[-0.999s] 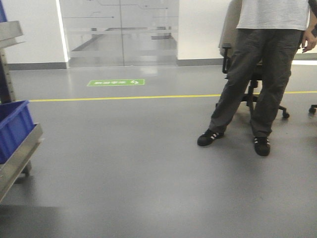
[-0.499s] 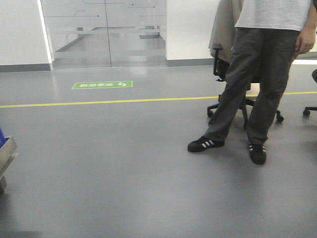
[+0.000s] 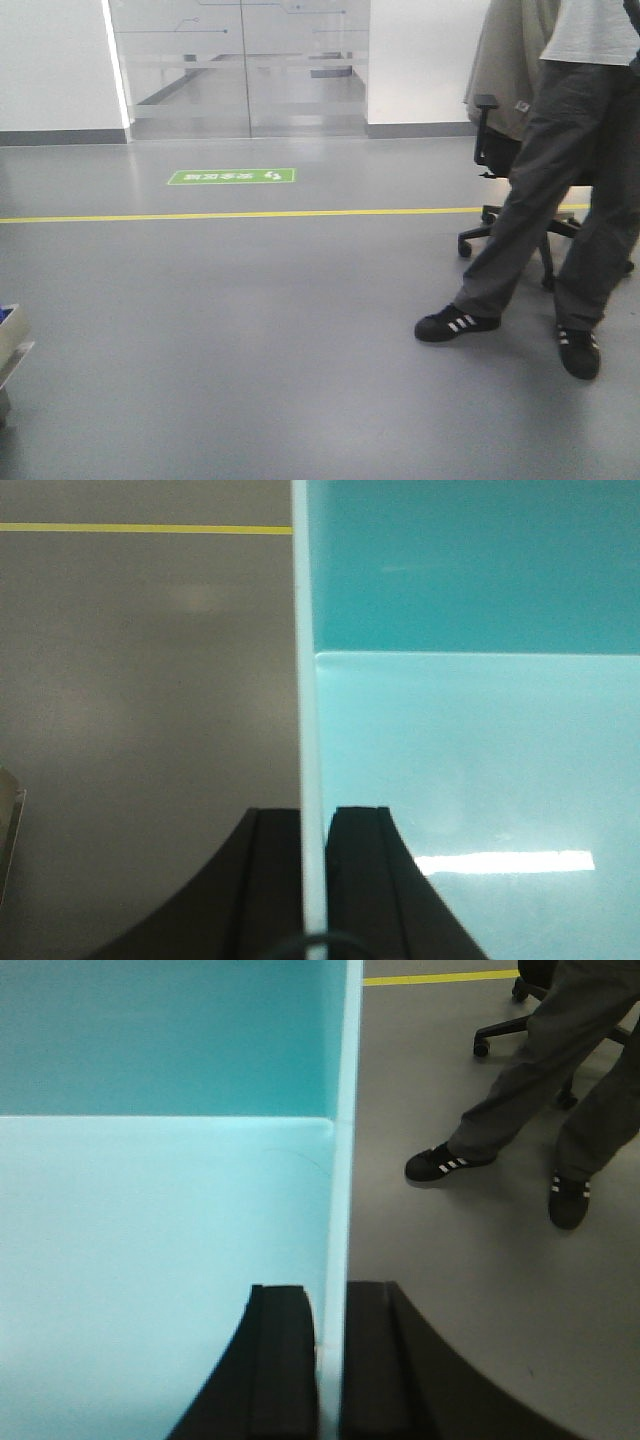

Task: Fetch blue bin and place on conveyor start
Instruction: 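Drive the base across the floor carrying the bin in both grippers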

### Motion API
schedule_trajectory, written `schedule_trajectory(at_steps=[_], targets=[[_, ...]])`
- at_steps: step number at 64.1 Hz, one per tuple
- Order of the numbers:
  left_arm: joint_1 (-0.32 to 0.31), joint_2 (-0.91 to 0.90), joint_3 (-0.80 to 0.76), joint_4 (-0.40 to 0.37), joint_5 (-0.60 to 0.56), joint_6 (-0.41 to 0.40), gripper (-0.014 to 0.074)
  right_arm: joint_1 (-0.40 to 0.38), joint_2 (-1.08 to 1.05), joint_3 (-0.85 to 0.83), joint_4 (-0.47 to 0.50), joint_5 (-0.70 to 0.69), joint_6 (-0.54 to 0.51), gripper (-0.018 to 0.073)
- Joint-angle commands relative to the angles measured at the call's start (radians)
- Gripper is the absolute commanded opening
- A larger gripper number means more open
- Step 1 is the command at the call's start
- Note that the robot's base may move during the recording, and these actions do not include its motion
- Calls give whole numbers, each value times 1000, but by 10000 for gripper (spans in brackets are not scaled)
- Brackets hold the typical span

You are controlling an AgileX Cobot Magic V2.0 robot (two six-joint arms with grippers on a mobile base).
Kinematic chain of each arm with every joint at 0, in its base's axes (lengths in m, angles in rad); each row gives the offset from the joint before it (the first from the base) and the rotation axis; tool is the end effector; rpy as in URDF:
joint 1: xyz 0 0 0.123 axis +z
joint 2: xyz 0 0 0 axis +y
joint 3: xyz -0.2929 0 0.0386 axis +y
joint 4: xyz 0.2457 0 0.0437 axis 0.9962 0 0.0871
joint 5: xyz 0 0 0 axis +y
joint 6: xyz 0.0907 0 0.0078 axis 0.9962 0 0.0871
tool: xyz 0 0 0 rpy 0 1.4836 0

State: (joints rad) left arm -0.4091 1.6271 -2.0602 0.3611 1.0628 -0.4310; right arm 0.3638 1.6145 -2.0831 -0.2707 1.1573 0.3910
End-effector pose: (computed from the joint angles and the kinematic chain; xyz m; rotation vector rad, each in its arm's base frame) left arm 0.3186 -0.1075 0.5134 -0.0252 2.0579 -0.0801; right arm 0.3109 0.0945 0.5149 0.0525 2.1397 0.1098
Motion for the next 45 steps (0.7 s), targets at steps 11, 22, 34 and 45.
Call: schedule_trajectory(at_steps=[11,22,34,45], targets=[[-5,-15,-8,19,-41,9,-111,0,-13,-12,-15,-40,-9,-162],[-5,-15,-8,23,-41,9,-111,0,-13,-12,-15,-40,-9,-162],[-5,-15,-8,25,-41,9,-111,0,-13,-12,-15,-40,-9,-162],[-5,-15,-8,27,-41,9,-111,0,-13,-12,-15,-42,-9,-162]])
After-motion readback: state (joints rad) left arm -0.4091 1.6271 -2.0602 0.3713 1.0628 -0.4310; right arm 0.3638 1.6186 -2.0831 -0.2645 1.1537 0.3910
